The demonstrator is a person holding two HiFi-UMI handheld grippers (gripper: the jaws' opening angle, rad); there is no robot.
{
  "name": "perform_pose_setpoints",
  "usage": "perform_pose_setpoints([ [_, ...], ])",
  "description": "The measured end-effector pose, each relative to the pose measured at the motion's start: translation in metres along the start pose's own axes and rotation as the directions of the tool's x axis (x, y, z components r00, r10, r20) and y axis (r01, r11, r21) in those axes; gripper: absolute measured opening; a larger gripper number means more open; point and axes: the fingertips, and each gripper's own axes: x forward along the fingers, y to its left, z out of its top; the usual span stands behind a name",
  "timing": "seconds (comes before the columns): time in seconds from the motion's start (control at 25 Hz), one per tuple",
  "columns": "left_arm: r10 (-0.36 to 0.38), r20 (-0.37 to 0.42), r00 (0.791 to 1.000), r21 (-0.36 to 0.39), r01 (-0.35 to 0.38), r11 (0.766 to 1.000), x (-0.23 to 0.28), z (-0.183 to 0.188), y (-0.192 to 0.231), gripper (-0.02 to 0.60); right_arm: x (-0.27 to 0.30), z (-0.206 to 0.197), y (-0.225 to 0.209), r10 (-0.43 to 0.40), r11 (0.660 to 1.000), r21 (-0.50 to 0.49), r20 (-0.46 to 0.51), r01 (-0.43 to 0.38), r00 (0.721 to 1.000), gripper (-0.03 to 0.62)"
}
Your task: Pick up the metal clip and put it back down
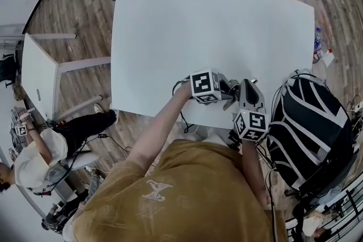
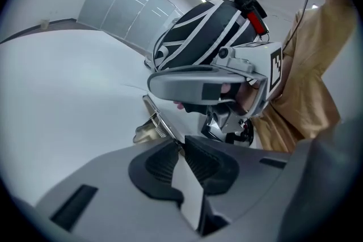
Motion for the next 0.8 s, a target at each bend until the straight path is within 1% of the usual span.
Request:
perform_pose_setpoints([
  [0.08,0.004,0.006,1.0,-0.004,-0.004,1.0,0.001,-0.004,-0.004,0.043,-0.004,0.001,-0.001,-0.006,1.0,-0.018,0.006,0.006,1.0,0.009],
  [0.2,0.017,0.007,1.0,-0.002,-0.017,1.0,-0.002,-0.009,-0.009,0.043,-0.011,0.008,-0.003,-0.018,0.996,-0.089,0.023,0.02,1.0,0.009],
  [0.28,0.035,0.015,0.999,-0.005,-0.035,0.999,-0.005,-0.012,-0.01,0.043,-0.018,0.015,-0.007,-0.03,0.993,-0.116,0.043,0.035,0.999,0.009],
  [0.48,0.099,0.081,0.992,-0.012,-0.099,0.995,-0.016,-0.012,-0.017,0.041,-0.039,0.027,-0.027,-0.08,0.989,-0.116,0.088,0.09,0.993,0.009],
  [0.56,0.14,0.119,0.983,-0.003,-0.14,0.99,-0.024,-0.008,-0.018,0.041,-0.045,0.03,-0.033,-0.092,0.988,-0.119,0.098,0.104,0.991,0.009],
  [0.68,0.197,0.181,0.963,0.014,-0.203,0.979,-0.039,-0.003,-0.023,0.041,-0.053,0.031,-0.033,-0.095,0.986,-0.127,0.106,0.108,0.99,0.009],
  [0.8,0.241,0.217,0.946,0.04,-0.255,0.966,-0.046,-0.002,-0.032,0.041,-0.061,0.028,-0.029,-0.089,0.986,-0.129,0.113,0.103,0.99,0.009],
])
